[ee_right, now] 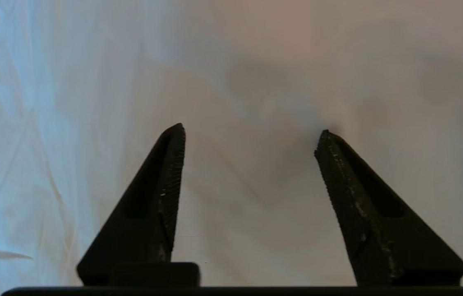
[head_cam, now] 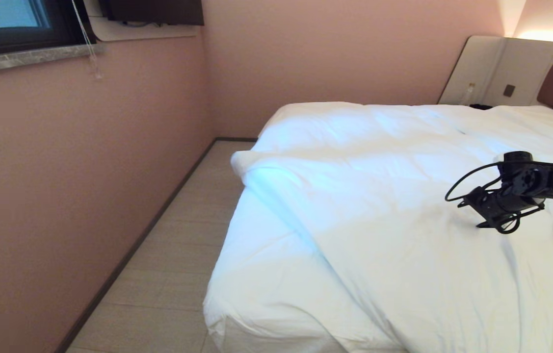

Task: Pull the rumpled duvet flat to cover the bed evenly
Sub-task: Hold the folded corner of the quilt

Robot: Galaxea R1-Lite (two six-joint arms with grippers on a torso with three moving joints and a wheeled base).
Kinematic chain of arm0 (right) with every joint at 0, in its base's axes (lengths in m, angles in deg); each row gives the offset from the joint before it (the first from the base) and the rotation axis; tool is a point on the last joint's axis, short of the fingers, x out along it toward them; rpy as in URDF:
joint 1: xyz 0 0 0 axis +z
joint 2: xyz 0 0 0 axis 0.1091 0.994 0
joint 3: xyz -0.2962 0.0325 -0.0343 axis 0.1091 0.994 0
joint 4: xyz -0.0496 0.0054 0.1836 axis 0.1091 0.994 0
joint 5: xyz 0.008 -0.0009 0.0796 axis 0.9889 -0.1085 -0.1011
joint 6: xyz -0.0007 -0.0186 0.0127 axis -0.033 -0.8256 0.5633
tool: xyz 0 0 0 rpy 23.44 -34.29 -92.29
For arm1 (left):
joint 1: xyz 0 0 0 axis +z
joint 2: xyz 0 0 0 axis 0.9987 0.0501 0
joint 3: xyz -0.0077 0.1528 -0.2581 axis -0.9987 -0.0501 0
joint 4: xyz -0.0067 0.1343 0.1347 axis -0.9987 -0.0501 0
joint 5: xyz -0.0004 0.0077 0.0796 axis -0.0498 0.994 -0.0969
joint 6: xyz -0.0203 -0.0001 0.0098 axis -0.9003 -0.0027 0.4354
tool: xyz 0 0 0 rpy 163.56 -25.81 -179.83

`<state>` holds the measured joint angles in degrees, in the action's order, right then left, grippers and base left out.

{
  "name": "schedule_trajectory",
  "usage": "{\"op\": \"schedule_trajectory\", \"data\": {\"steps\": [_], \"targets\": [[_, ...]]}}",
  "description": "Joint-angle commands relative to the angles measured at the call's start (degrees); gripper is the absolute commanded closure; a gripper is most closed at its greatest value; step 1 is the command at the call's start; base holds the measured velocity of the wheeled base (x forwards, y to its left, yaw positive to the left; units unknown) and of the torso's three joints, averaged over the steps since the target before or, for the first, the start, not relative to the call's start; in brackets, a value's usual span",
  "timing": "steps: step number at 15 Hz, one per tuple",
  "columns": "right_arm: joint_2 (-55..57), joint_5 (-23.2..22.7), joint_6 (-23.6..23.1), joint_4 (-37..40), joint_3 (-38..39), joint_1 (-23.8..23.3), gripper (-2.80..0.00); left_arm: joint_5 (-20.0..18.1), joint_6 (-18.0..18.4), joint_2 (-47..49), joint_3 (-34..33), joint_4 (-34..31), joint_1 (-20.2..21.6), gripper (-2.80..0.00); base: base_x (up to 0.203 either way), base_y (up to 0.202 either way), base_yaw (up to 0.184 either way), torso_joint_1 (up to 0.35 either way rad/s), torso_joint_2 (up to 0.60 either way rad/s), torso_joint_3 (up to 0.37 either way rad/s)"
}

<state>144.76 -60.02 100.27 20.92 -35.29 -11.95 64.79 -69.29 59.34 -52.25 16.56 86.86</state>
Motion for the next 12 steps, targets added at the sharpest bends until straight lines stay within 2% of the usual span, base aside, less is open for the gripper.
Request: {"op": "schedule_trajectory", "data": {"steps": [1,12], "targets": [[-0.5,-0.1,0.2,0.4,0.0,0.0,-2.8,0.1,0.0,0.0,0.0,0.0,0.0,0.0,0.0,0.0,0.0,0.0,0.0,0.0],[-3.6,0.2,-0.1,3.0,0.0,0.4,-2.8,0.1,0.0,0.0,0.0,0.0,0.0,0.0,0.0,0.0,0.0,0.0,0.0,0.0]]}}
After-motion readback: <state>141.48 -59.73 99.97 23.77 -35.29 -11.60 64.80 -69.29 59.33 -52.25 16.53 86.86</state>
